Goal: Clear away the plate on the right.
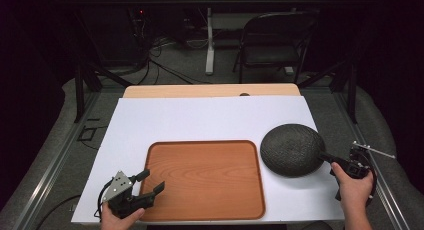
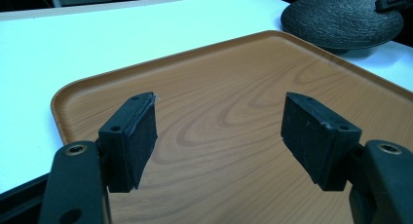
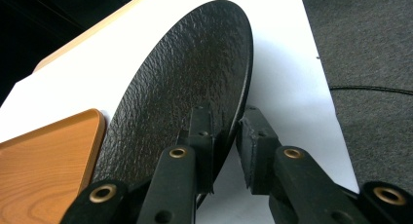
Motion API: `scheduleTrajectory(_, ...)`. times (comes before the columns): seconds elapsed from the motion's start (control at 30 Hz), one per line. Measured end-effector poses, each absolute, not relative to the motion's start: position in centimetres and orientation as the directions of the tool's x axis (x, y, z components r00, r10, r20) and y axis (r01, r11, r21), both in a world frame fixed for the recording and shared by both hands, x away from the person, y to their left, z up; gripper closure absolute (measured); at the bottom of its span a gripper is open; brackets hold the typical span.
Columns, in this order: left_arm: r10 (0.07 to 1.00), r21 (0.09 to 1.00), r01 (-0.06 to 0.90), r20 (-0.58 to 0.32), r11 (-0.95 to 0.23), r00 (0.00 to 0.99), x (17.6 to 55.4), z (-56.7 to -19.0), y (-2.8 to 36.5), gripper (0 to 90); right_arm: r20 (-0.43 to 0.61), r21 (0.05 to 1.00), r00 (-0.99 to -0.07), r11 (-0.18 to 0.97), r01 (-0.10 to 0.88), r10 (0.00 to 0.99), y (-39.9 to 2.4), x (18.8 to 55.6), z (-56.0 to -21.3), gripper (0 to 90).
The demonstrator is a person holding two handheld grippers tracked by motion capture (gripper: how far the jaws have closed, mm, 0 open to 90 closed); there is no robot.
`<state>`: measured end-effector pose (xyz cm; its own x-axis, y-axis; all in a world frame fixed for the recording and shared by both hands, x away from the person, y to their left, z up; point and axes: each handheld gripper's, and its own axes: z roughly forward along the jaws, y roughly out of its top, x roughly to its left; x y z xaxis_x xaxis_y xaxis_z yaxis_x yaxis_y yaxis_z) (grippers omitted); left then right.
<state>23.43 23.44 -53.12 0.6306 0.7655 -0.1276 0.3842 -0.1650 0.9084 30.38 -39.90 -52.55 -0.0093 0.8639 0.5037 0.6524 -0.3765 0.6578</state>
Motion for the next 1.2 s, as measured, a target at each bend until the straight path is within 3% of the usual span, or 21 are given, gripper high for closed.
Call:
scheduleTrajectory(0.57,0.766,0.909,0.384,-0.130,-0.161,0.630,23.5,-53.1,23.5,29.1,0.473,0.646,-0.013,-0.337,0.685,0.881,-39.3,31.9,-50.4,80.3)
scheduleTrajectory(1.2,0.763,0.907,0.389,-0.136,-0.161,0.632,23.5,-53.2,23.5,29.1,0.498,0.530,0.024,-0.326,0.783,0.867,-40.1,35.7,-48.7,83.3)
